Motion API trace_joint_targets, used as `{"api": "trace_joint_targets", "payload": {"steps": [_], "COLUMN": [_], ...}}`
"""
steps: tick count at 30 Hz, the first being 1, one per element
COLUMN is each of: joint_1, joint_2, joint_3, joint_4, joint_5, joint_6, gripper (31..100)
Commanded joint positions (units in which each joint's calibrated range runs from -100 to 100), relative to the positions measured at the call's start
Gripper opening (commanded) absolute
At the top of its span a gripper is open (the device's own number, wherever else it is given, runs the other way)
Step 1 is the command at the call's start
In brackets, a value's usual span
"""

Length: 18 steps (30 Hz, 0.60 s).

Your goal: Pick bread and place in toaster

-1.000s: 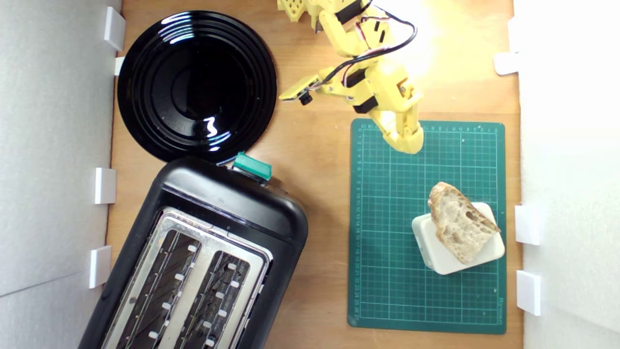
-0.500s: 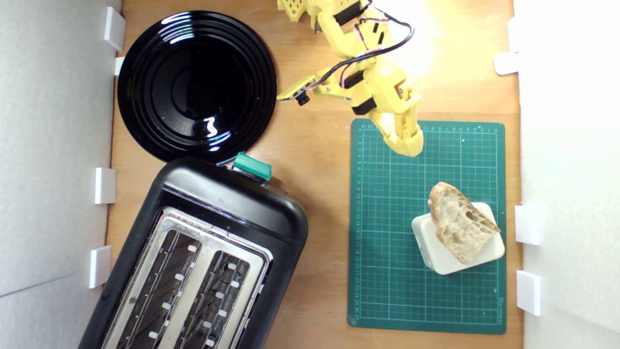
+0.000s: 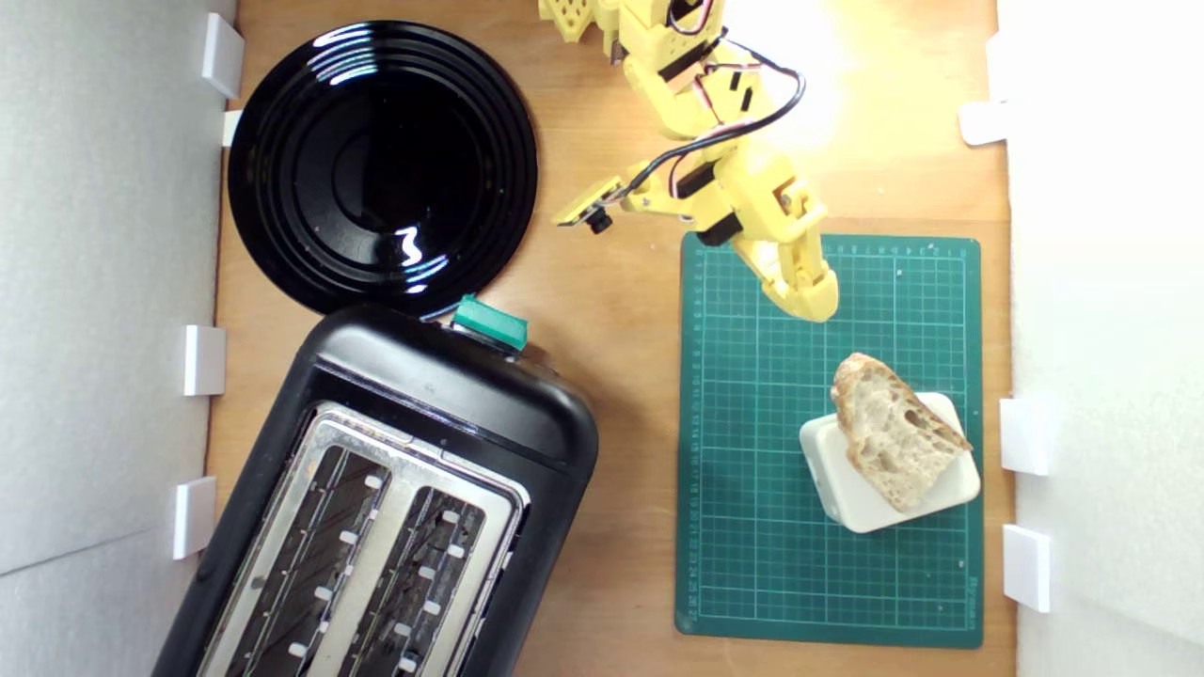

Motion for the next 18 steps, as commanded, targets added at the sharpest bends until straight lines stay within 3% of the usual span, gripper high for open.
{"api": "trace_joint_targets", "payload": {"steps": [1,5,9,18], "joint_1": [-0.03,0.05,-0.03,-0.19], "joint_2": [2.11,3.11,3.44,3.78], "joint_3": [-2.35,-2.26,-2.17,-1.99], "joint_4": [-0.8,-1.34,-5.79,-6.24], "joint_5": [-5.95,-6.12,-6.12,-6.04], "joint_6": [0.36,0.31,0.31,0.31], "gripper": [30.9,30.9,30.9,31.0]}}
